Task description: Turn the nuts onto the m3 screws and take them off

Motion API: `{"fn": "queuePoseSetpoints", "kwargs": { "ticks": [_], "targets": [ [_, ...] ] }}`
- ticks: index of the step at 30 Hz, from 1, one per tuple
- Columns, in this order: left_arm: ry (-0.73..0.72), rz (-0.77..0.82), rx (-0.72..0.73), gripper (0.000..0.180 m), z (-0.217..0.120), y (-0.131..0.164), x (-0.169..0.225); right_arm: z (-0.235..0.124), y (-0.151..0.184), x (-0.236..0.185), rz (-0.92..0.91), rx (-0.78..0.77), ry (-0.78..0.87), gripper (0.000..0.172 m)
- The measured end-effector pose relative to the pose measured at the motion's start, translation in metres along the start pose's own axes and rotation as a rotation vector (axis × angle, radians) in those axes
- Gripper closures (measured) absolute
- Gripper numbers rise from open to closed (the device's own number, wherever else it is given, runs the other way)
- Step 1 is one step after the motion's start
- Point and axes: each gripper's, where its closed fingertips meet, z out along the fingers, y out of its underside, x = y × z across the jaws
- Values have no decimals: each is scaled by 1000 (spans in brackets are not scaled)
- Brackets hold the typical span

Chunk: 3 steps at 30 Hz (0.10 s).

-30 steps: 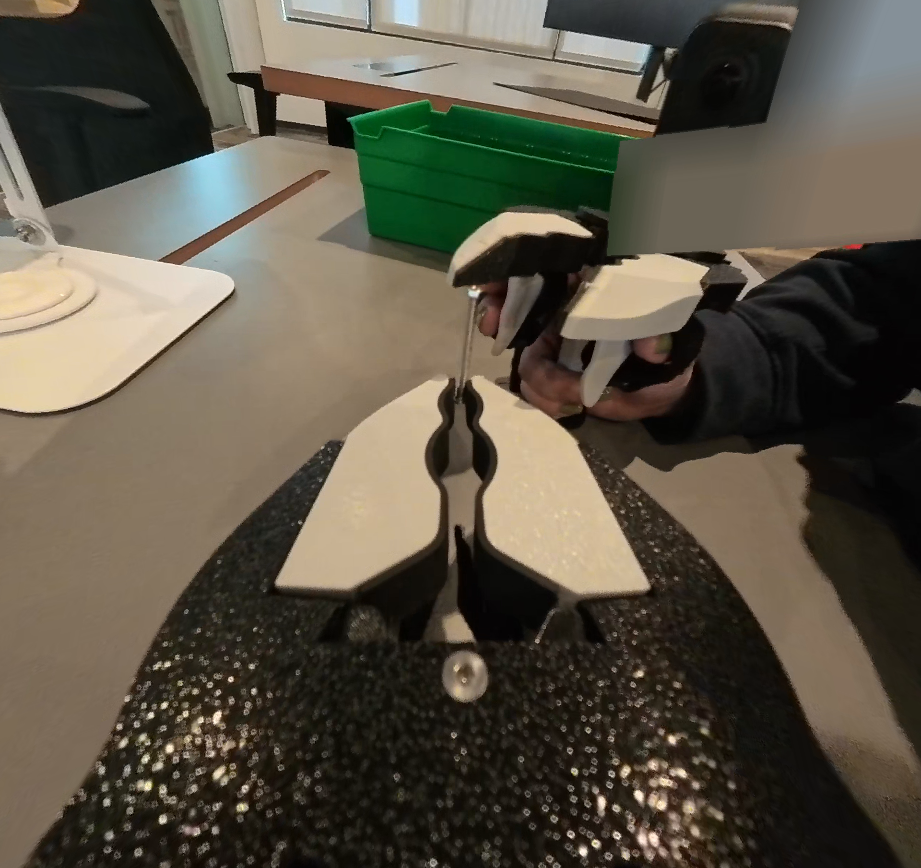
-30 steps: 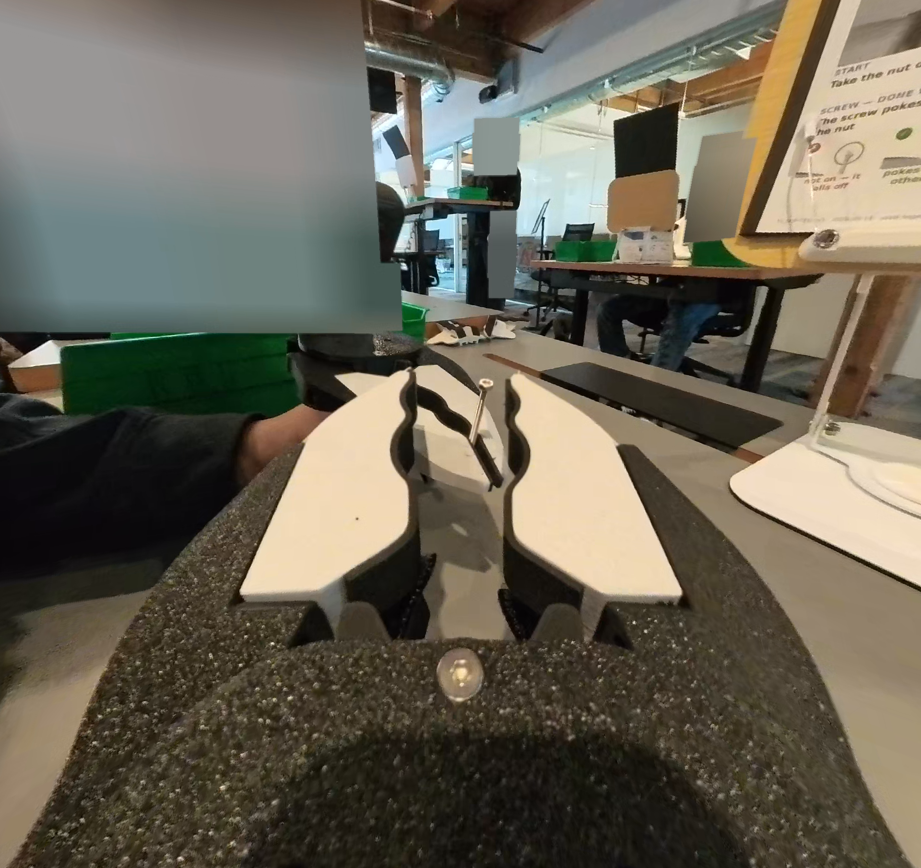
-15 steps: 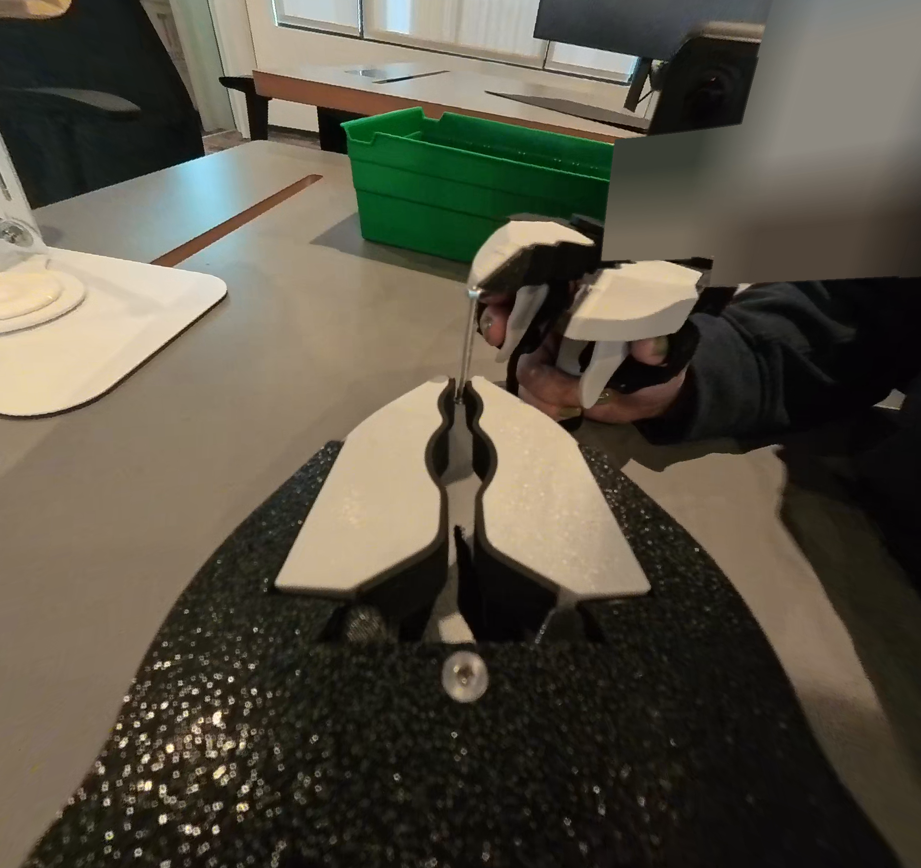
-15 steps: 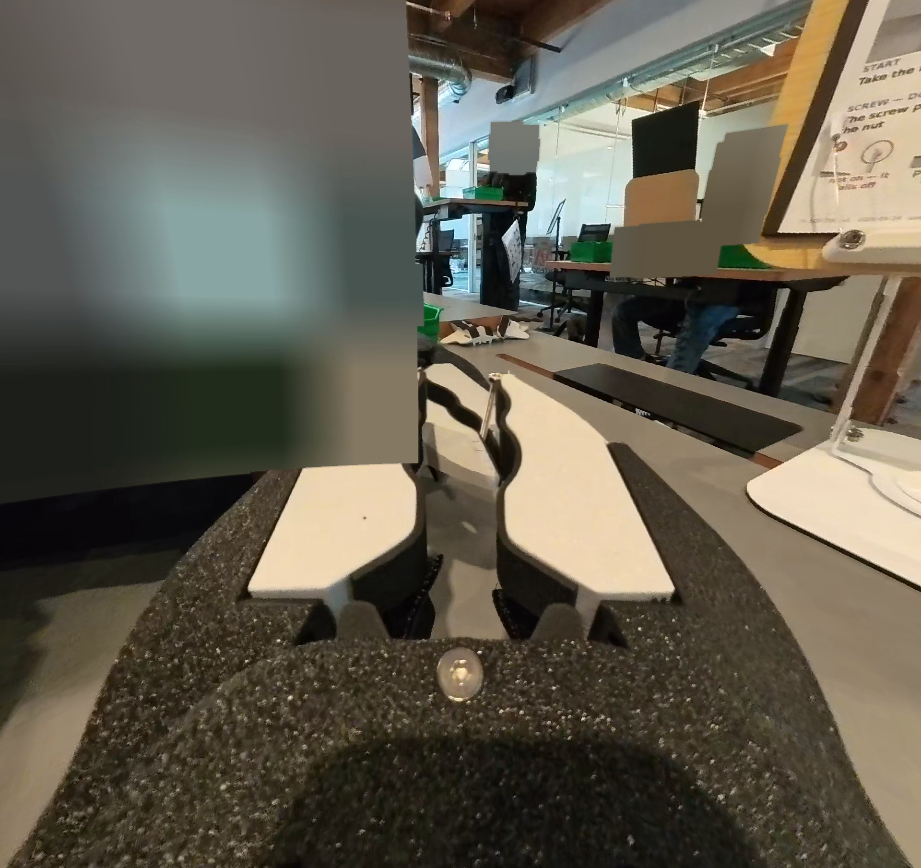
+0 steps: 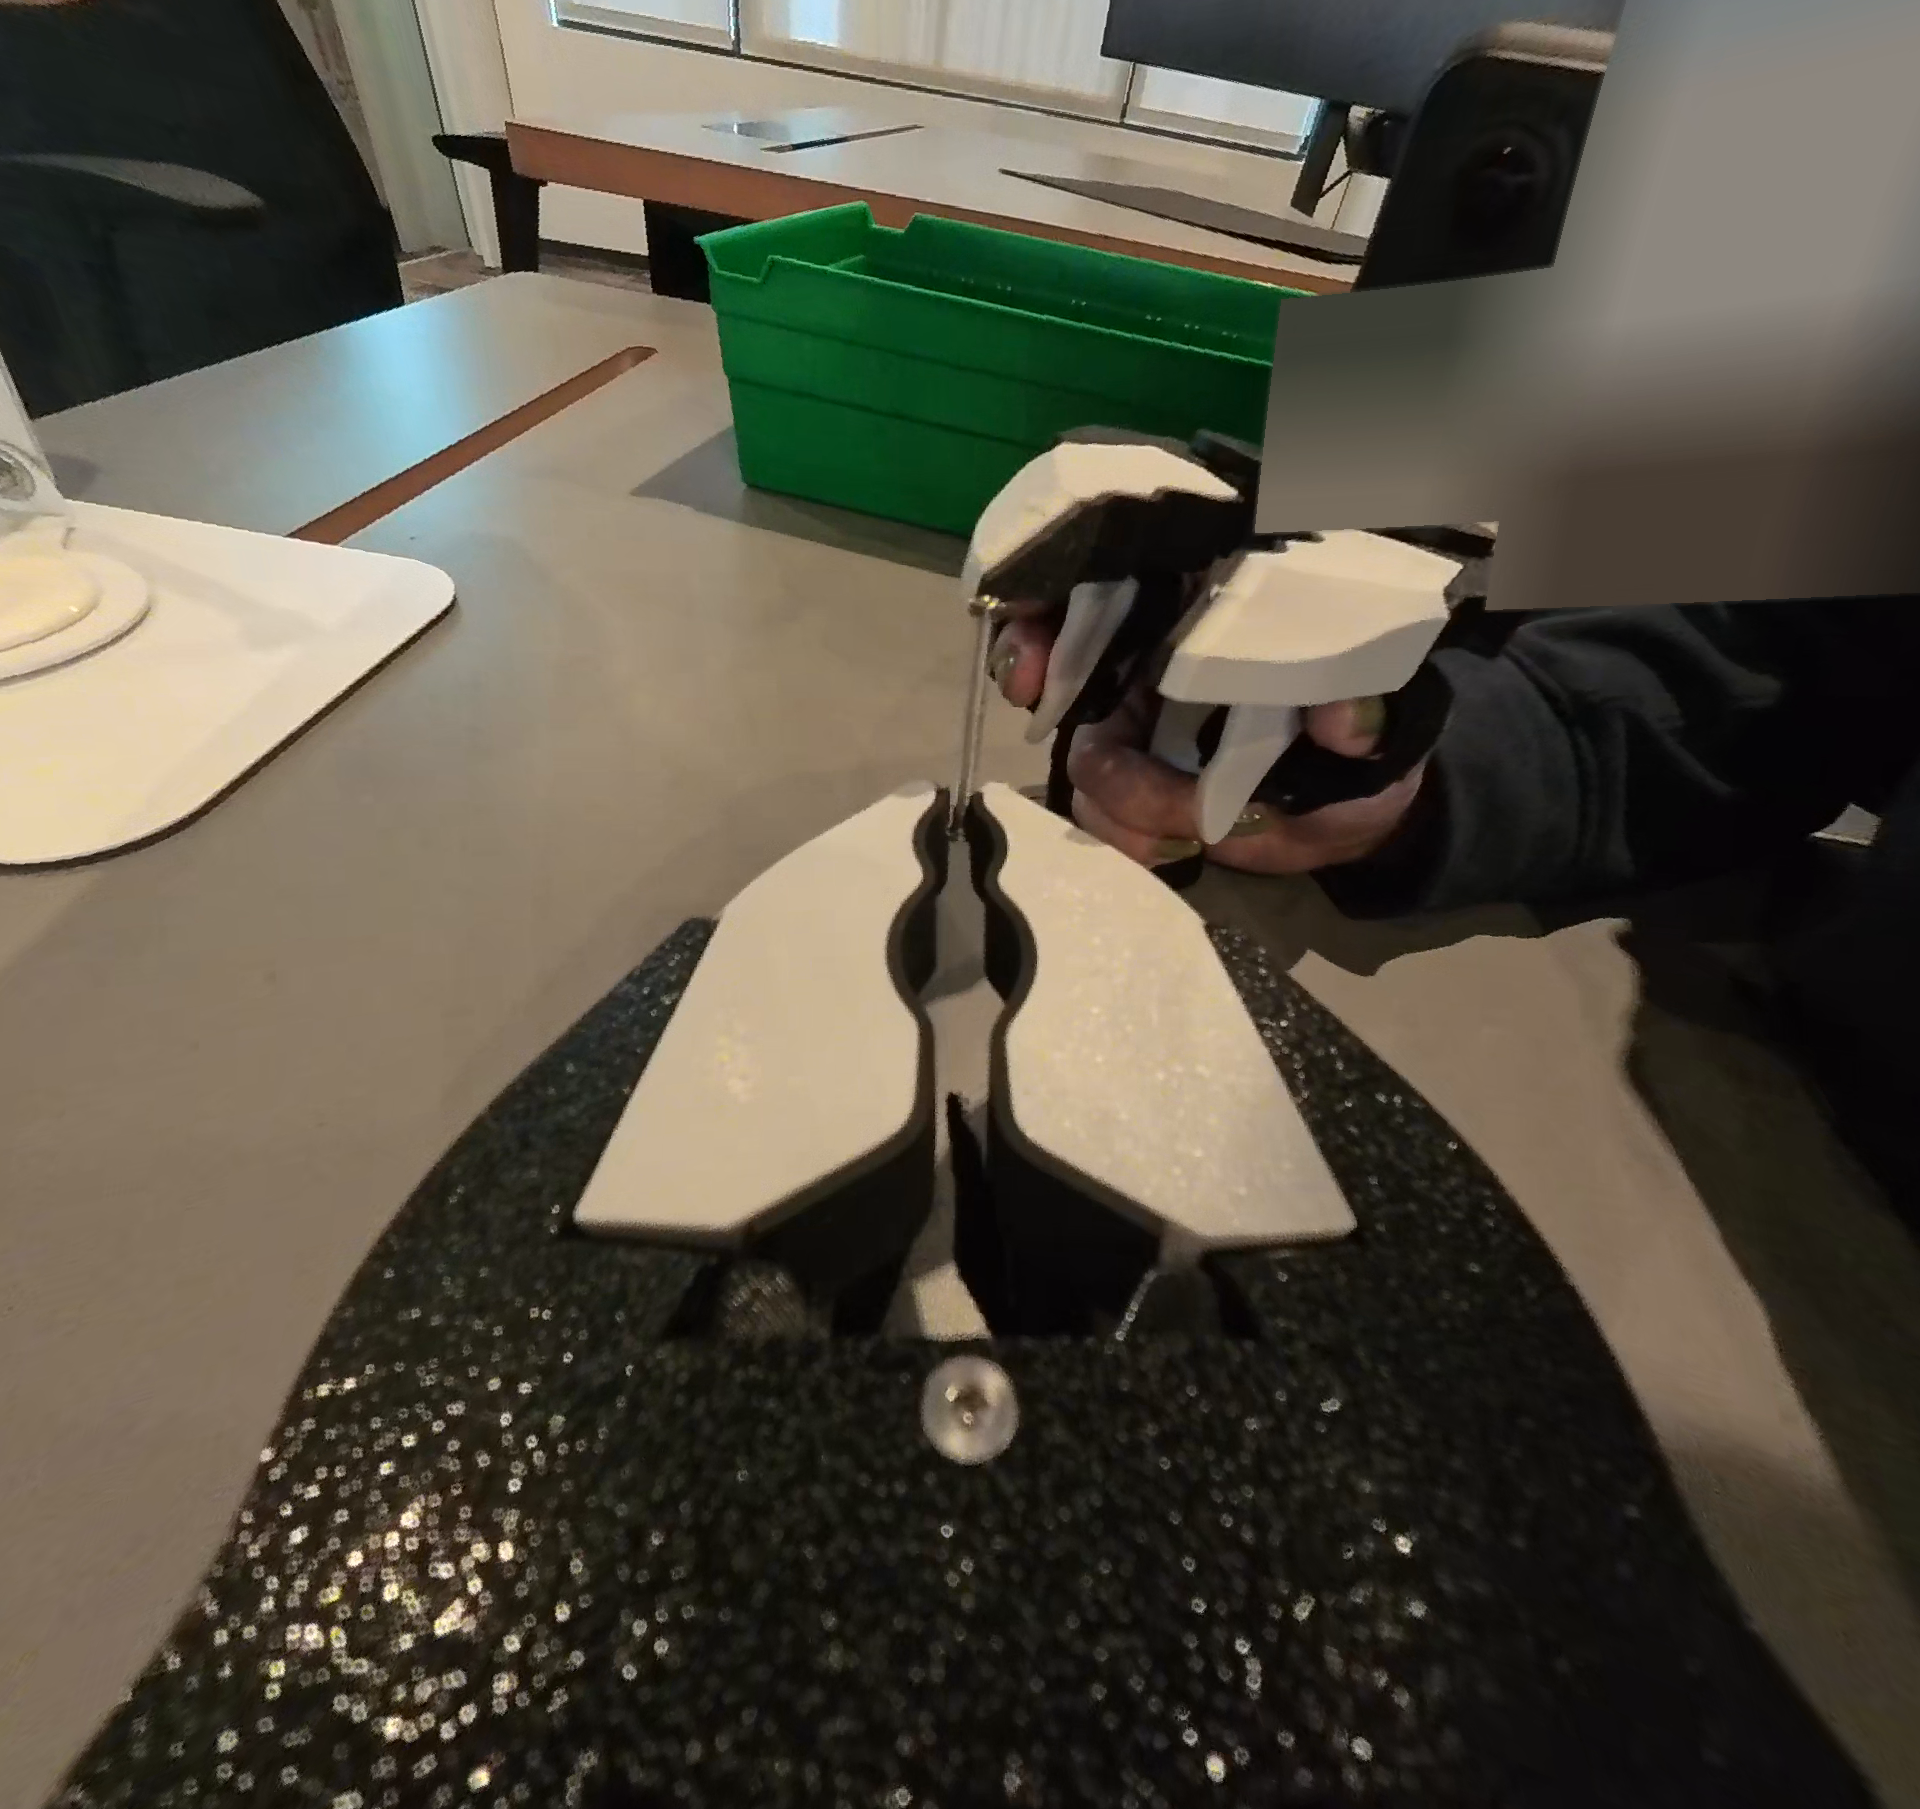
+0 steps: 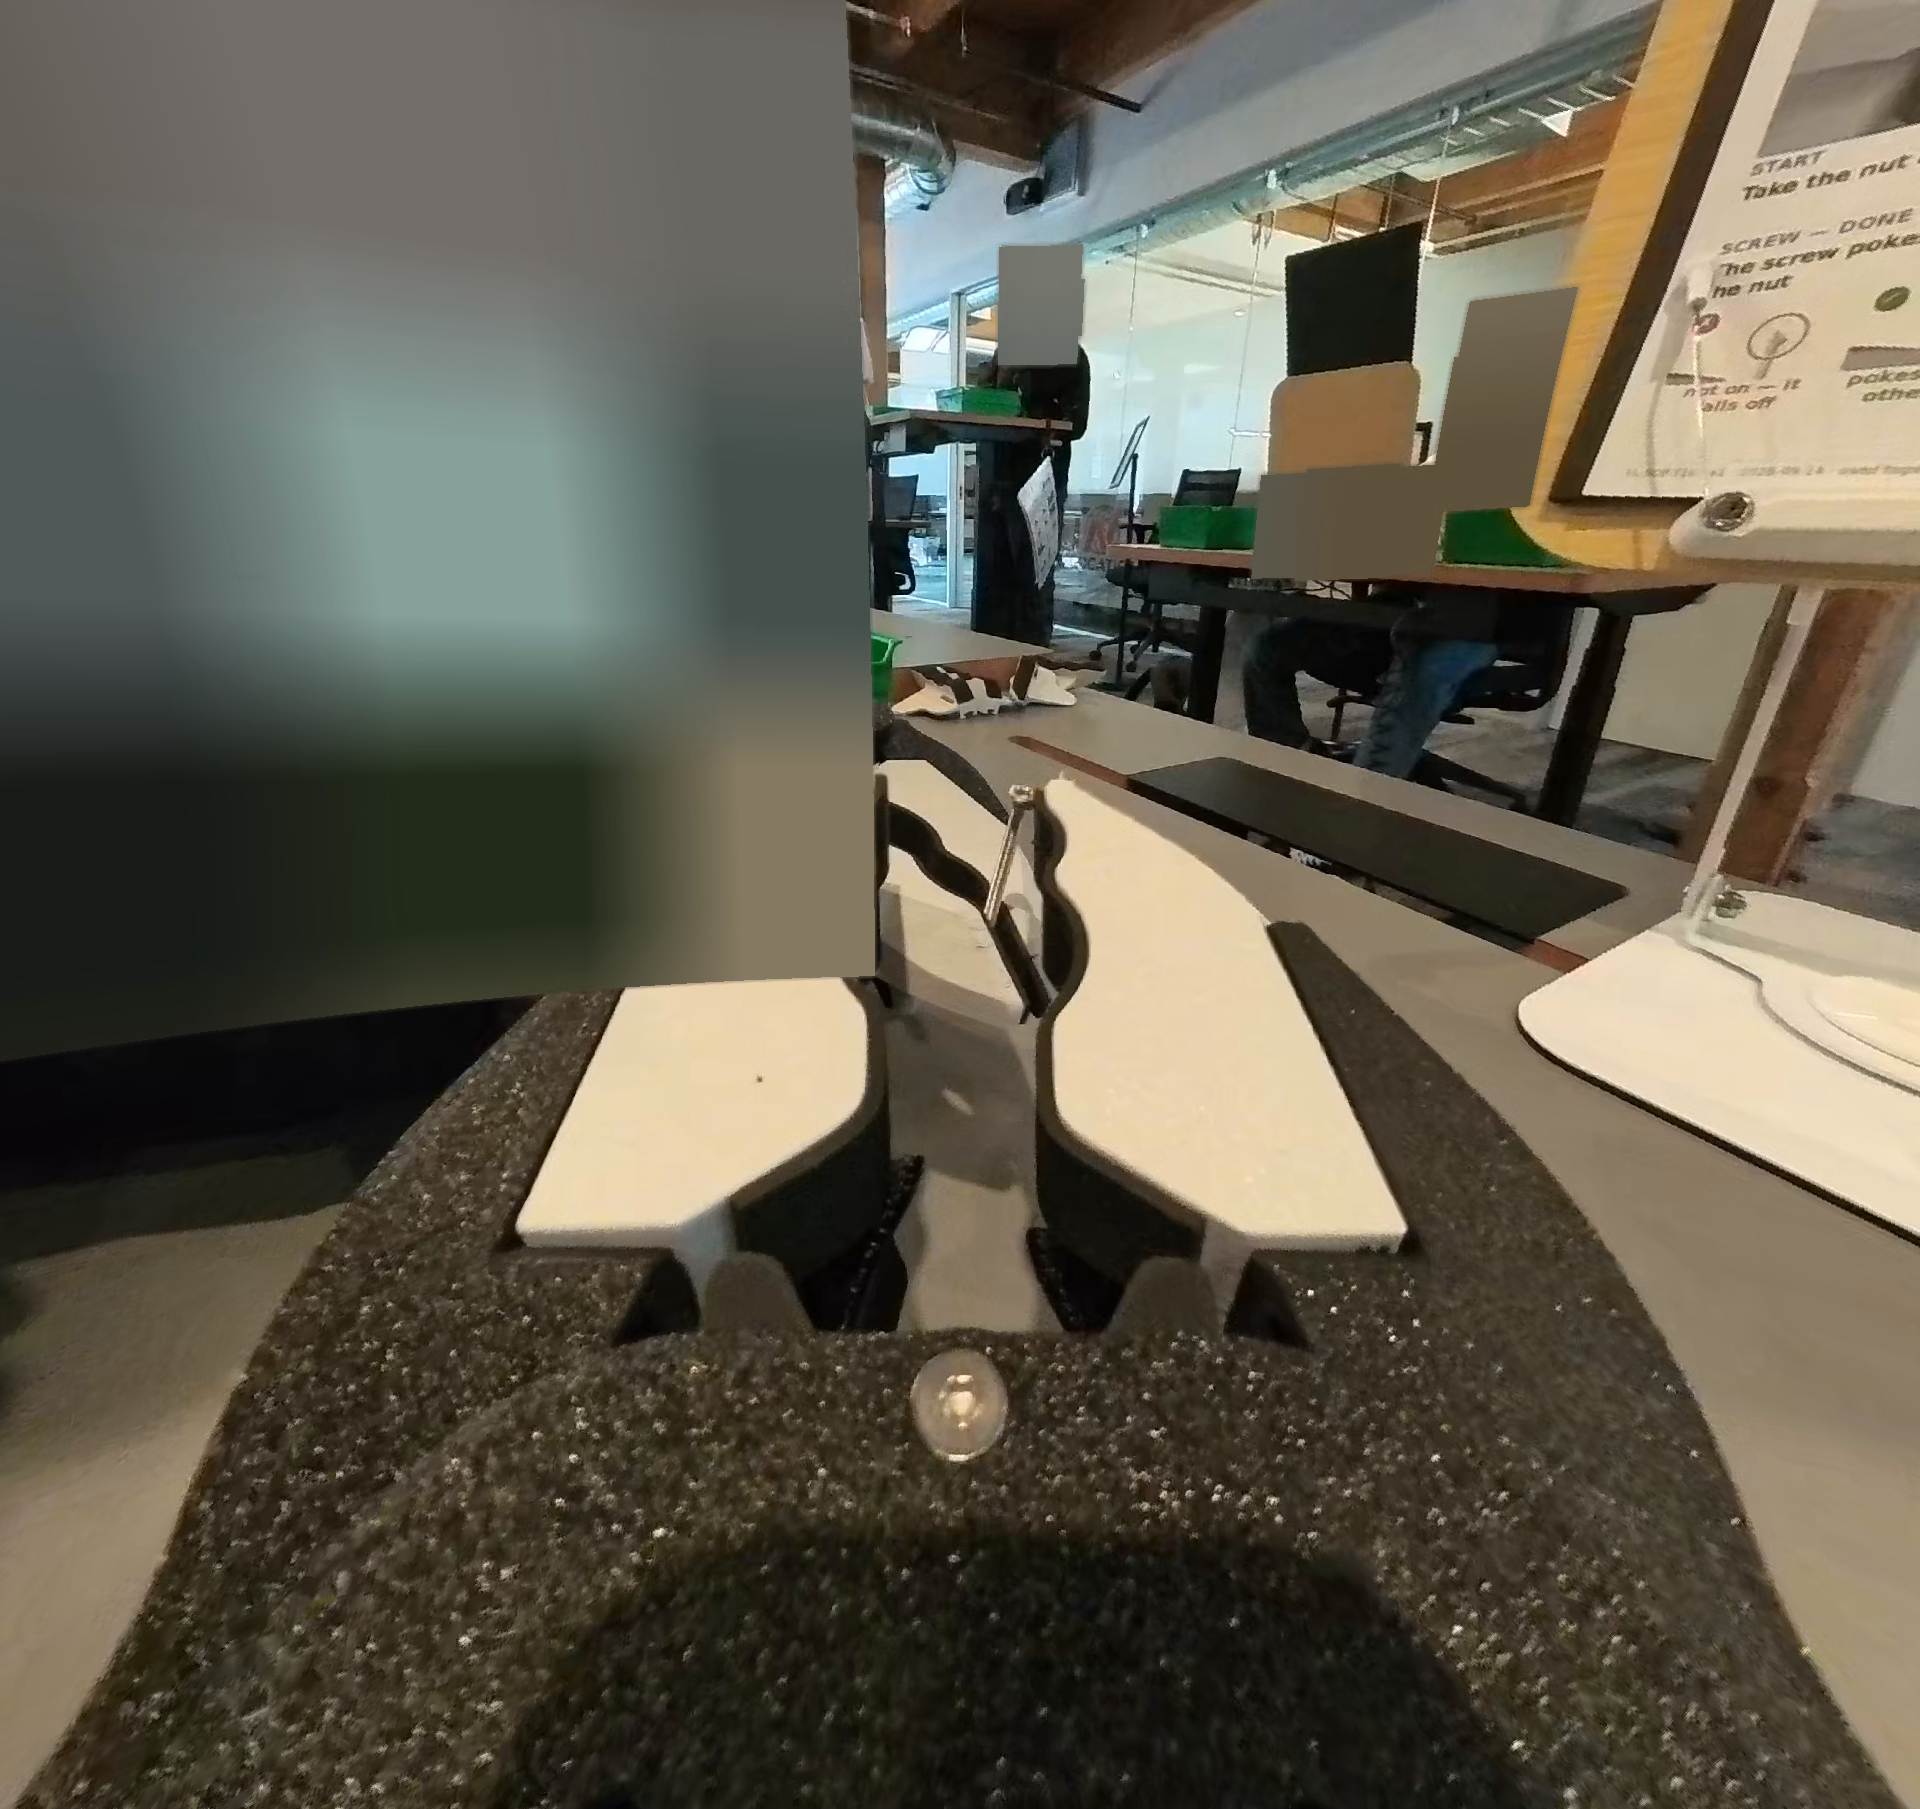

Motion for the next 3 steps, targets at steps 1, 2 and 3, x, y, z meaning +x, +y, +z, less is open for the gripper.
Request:
{"fn": "queuePoseSetpoints", "kwargs": {
  "ticks": [1, 2, 3],
  "targets": [
    [0, -1, 0, 178, 0, 0, 0, 0, 0, -1, 1, 0, -7, 147],
    [-1, -2, 1, 178, 0, 0, 0, -1, 0, -3, 5, 1, -23, 152],
    [-3, -5, 3, 178, 0, 0, -1, -1, 0, -5, 11, -1, -43, 156]
  ]
}}
